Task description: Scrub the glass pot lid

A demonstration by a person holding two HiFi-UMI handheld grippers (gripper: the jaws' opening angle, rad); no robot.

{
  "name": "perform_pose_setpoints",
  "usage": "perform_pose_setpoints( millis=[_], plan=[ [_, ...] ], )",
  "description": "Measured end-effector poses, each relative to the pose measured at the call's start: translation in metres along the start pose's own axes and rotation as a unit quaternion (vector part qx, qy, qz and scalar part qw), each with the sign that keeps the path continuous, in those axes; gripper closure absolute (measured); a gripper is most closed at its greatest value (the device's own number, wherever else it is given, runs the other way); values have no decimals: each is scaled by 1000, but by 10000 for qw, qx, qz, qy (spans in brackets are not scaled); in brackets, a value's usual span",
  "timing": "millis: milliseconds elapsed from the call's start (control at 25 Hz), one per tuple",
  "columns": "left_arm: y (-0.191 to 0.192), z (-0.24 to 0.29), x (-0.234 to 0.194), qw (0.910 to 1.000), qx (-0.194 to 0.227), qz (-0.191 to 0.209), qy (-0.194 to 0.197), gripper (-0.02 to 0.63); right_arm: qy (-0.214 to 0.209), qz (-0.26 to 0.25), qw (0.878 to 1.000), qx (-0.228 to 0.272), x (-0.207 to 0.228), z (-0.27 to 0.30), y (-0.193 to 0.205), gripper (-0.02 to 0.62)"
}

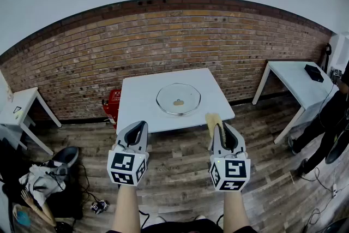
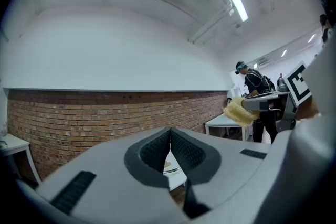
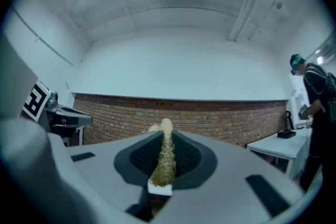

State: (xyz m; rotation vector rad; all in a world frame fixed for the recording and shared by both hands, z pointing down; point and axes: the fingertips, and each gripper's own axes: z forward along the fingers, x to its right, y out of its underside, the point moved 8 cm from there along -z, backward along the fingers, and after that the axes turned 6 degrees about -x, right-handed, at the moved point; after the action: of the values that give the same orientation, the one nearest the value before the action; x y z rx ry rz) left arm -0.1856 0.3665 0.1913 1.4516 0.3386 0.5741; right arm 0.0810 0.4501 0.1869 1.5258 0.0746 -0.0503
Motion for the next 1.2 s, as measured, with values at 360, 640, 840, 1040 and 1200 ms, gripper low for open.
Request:
perform_pose_setpoints(
  millis=[360,640,840,1040,1200],
  plan=[
    [0,0,1,10000,-13,-44,-17,595,-73,-66,9999,22,-2,2,-3,540],
    [0,-1,9,10000,-37,-68,-26,595,-67,48,9999,79,3,-2,-2,540],
    [-1,2,21,10000,-66,-39,-19,595,-43,92,9999,108,14,-5,0,540],
    [-3,9,39,9999,-88,-12,-72,595,-152,123,9997,111,31,-7,5,540],
    [-5,12,56,9998,-84,-6,-173,595,-274,141,9994,138,47,-9,10,540]
  ],
)
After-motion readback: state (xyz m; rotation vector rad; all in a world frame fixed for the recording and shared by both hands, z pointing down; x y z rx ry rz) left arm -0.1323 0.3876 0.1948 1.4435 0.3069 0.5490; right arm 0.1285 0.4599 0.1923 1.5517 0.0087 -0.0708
